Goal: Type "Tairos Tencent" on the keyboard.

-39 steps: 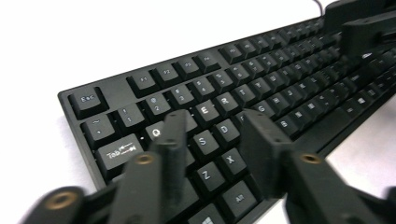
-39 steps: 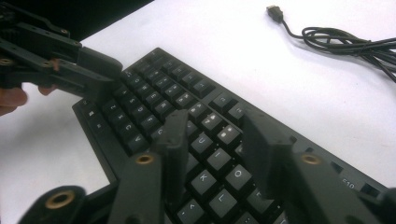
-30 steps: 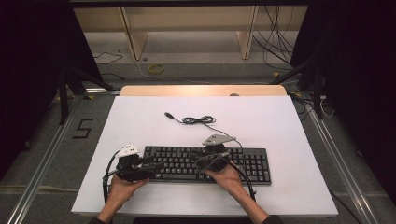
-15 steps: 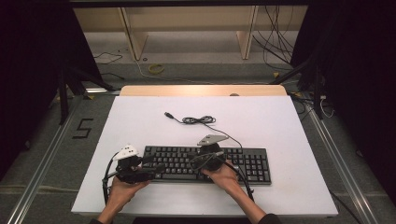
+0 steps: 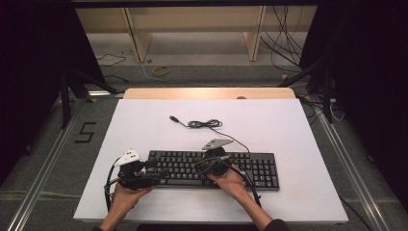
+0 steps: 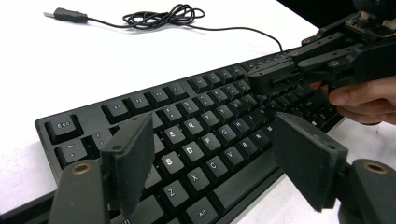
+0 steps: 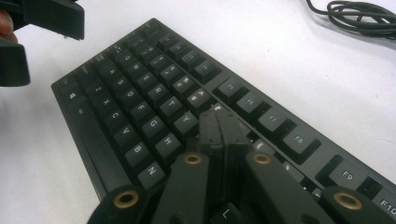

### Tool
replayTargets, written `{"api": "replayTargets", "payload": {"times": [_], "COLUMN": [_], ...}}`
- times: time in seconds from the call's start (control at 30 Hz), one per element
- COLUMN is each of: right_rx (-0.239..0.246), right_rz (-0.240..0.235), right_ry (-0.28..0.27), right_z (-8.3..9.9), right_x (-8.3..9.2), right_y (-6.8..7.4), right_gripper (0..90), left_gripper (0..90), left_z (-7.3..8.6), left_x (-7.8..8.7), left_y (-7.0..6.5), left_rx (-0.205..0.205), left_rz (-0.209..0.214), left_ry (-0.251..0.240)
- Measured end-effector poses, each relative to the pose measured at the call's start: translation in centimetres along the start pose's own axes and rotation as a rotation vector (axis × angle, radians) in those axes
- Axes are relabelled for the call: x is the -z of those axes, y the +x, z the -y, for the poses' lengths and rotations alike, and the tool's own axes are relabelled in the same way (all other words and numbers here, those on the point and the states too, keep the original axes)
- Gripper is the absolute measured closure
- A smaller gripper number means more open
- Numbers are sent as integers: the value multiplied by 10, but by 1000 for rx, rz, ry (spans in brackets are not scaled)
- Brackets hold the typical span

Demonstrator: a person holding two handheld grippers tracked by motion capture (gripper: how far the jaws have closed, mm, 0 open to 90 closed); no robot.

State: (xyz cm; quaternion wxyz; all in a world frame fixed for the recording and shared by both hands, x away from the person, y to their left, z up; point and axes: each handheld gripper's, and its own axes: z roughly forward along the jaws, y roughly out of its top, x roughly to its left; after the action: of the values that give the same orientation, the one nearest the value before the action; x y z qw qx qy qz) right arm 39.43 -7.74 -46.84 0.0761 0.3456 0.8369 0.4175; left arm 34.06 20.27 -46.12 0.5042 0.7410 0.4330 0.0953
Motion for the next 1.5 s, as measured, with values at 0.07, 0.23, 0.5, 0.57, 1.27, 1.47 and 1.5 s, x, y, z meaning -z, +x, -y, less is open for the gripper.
{"api": "replayTargets", "payload": {"times": [0.07,0.23,0.5,0.57,1.27,1.47,1.5], "right_rx": [1,0,2,2,13,-28,-28], "right_rz": [2,7,23,26,48,29,26], "right_ry": [4,14,35,37,60,17,9], "right_z": [0,1,2,2,5,4,4], "right_x": [0,-2,-4,-4,-9,1,2], "right_y": [0,0,-1,-1,0,-2,-3], "right_gripper": [900,900,900,900,900,900,899], "left_gripper": [292,291,288,287,288,289,289], "left_z": [0,0,1,1,1,1,1], "left_x": [0,0,1,1,1,0,1], "left_y": [0,1,2,2,3,5,4], "left_rx": [3,6,6,8,3,9,7], "left_rz": [1,-3,-6,-6,-12,-14,-16], "left_ry": [-1,-5,-5,-6,-7,-9,-9]}}
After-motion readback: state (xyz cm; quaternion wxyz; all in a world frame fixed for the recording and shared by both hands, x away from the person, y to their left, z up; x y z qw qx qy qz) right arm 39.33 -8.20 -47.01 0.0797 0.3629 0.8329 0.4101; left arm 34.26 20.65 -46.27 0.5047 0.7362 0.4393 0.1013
